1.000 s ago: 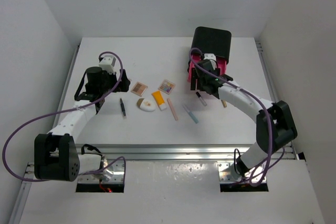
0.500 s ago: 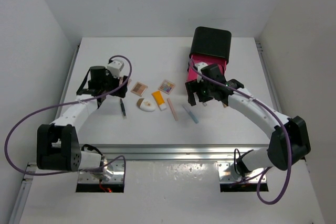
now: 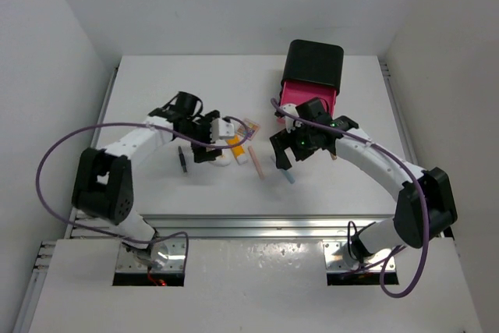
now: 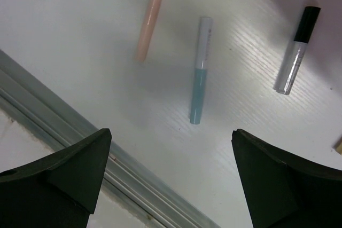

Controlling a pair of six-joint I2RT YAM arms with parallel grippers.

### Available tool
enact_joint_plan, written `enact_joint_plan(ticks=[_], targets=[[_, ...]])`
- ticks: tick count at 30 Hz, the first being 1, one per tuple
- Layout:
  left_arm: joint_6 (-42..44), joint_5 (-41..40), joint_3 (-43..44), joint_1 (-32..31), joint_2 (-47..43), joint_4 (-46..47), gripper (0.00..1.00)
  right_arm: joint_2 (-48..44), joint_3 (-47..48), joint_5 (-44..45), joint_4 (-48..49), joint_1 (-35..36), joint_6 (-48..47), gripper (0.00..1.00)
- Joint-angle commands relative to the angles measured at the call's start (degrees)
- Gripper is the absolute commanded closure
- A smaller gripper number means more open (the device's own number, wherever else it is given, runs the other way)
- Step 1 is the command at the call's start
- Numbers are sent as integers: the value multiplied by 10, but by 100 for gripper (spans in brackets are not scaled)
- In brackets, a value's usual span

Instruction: Organize the makeup

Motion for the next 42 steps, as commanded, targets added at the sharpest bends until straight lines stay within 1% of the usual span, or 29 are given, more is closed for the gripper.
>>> enact_joint_plan(ticks=[1, 4, 10, 12, 16, 22, 25, 26, 28, 32, 33, 34, 36, 38, 39, 40, 42], targets=[[139, 14, 56, -40, 59, -79, 0, -6, 1, -37, 1, -3, -17, 5], [160, 0, 69, -61, 99, -86, 0, -23, -28, -38, 15, -8, -11, 5], [214, -27, 81, -61, 157, -86, 0, -62, -79, -38, 17, -25, -9, 5], [227, -33, 100, -56, 184, -86, 0, -70, -87, -39, 18, -27, -6, 5], [248, -44, 140, -56, 229, -119, 0, -80, -101, -37, 14, -30, 1, 5], [282, -39, 151, -42, 243, -159, 3, -105, -125, -29, 25, -34, 9, 5], [298, -39, 146, -35, 248, -184, 13, -110, -127, -17, 26, -35, 11, 5], [304, -39, 140, -35, 248, -184, 21, -110, -126, -15, 25, -34, 12, 6], [305, -33, 140, -35, 248, -190, 26, -112, -124, -12, 22, -34, 13, 6], [305, -27, 140, -35, 253, -202, 40, -118, -117, -1, 18, -36, 13, 6], [305, -27, 140, -35, 253, -202, 46, -119, -117, 5, 18, -35, 15, 6], [299, -22, 146, -35, 259, -217, 49, -122, -117, 6, 17, -34, 13, 6], [292, -14, 153, -35, 259, -224, 51, -126, -118, 12, 14, -34, 15, 6], [278, -3, 153, -35, 259, -224, 51, -134, -122, 16, 15, -35, 18, 6], [278, 2, 153, -35, 252, -224, 48, -135, -123, 18, 15, -34, 18, 6], [278, 2, 148, -35, 252, -224, 41, -138, -126, 21, 14, -34, 21, 6], [269, 2, 148, -35, 246, -224, 21, -141, -130, 23, 14, -34, 21, 6]])
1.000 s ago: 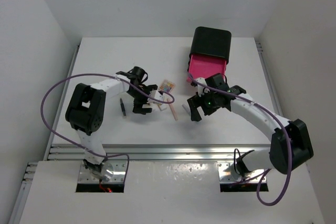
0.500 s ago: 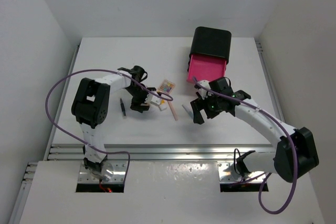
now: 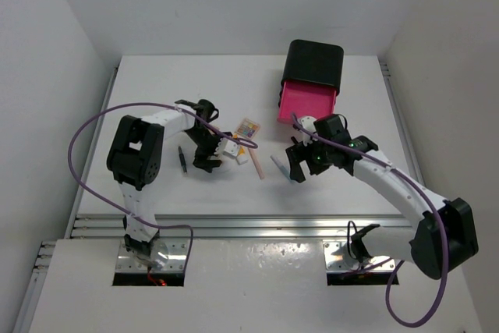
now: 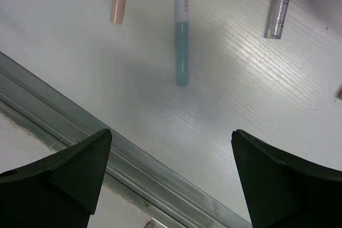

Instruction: Organize the makeup

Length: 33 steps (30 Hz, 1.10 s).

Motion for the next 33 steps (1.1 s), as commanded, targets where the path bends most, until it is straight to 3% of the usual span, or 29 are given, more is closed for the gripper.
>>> enact_joint_plan(ticks=[1, 3, 10, 13, 17, 20, 26, 29, 32, 33], targets=[[-17, 36, 4, -1, -1, -29, 16, -16, -4, 14, 3, -2, 11, 6], [-44, 37, 9, -1, -1, -22, 11, -18, -4, 15, 0, -3, 13, 6], [-70, 37, 9, -18, 16, -10, 13, -27, -14, 23, -6, -2, 16, 6], [-79, 26, 9, -29, 27, -10, 22, -35, -18, 32, -11, -2, 16, 6], [-84, 9, -4, -34, 27, -10, 48, -43, -25, 46, -11, -3, 16, 6], [-90, 15, -9, -29, 22, -10, 58, -45, -28, 47, -10, -2, 16, 6], [-144, 71, 28, -9, -28, -42, 63, -55, -13, 60, 4, -2, 54, 6], [-227, 140, 98, 10, -53, -64, 64, -63, -1, 133, 3, -3, 107, 6], [-382, 195, 188, 18, -66, -27, 64, -84, 3, 226, -10, -10, 187, 6], [-502, 200, 207, 18, -66, 4, 64, -90, 1, 241, -13, -12, 229, 6]])
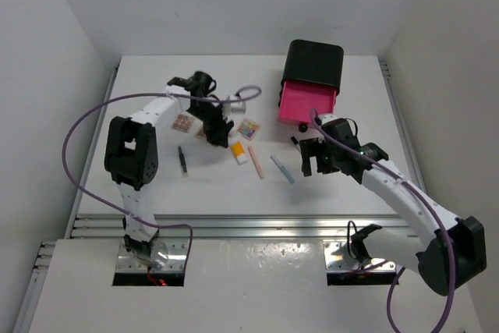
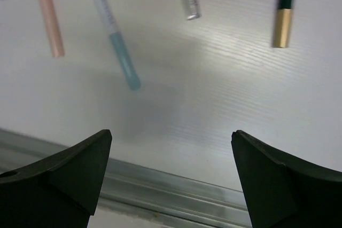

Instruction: Organize the makeup

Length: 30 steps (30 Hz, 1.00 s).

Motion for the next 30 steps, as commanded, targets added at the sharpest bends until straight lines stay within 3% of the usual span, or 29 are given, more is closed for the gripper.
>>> enact_joint_plan(ticks=[1, 2, 3, 7, 10, 16, 20, 24, 28, 30], targets=[[-287, 90, 97, 1, -62, 89, 66, -41, 18, 139, 1, -10, 122, 6], [-359, 75, 118, -4, -69, 179, 66, -55, 8, 152, 2, -10, 133, 6], [-485, 48, 125, -11, -69, 219, 66, -68, -5, 172, 3, -13, 163, 6], [-634, -148, 192, -76, -28, 304, 69, -109, -35, 191, 37, -19, 168, 6], [-693, -204, 305, -117, 38, 319, 71, -119, -38, 198, 32, -24, 162, 6], [-756, -318, 408, -188, 126, 369, 71, -112, -16, 204, -6, -33, 163, 6], [-816, -394, 397, -217, 146, 391, 70, -122, -25, 222, -22, -33, 198, 6], [-845, -413, 364, -222, 166, 421, 70, -148, -49, 216, -10, -35, 219, 6], [-845, -425, 349, -228, 166, 441, 64, -156, -56, 217, -20, -35, 224, 6], [-840, -430, 349, -228, 171, 441, 53, -162, -56, 222, -31, -34, 225, 6]])
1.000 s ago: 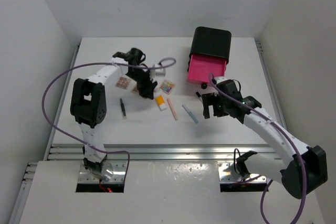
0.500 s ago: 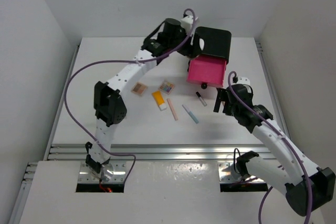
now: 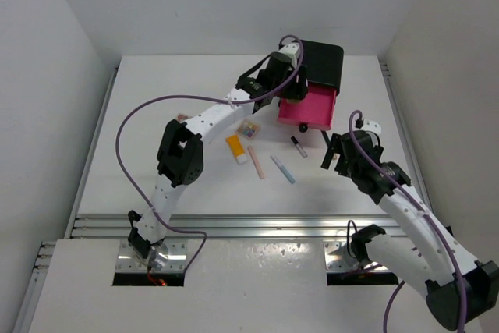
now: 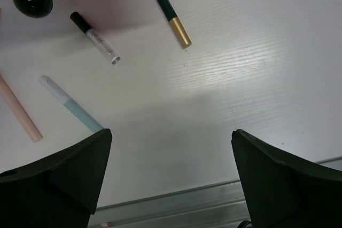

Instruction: Organize the makeup

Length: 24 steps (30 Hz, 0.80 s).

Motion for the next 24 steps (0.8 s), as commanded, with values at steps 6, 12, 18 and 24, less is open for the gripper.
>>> enact_joint_plan(ticks=[6, 12, 18, 24], targets=[[-6, -5, -10, 0, -6, 61, 21, -13, -8, 16, -7, -2, -17, 0], [13, 8, 10, 0, -6, 47, 10, 15, 30, 0, -22, -3, -56, 0], [55, 14, 108, 0, -20, -8, 6, 32, 54, -75, 19, 0, -113, 3], [191, -39, 81, 44, -143, -23, 0, 117, 116, -148, 48, 60, -202, 6]])
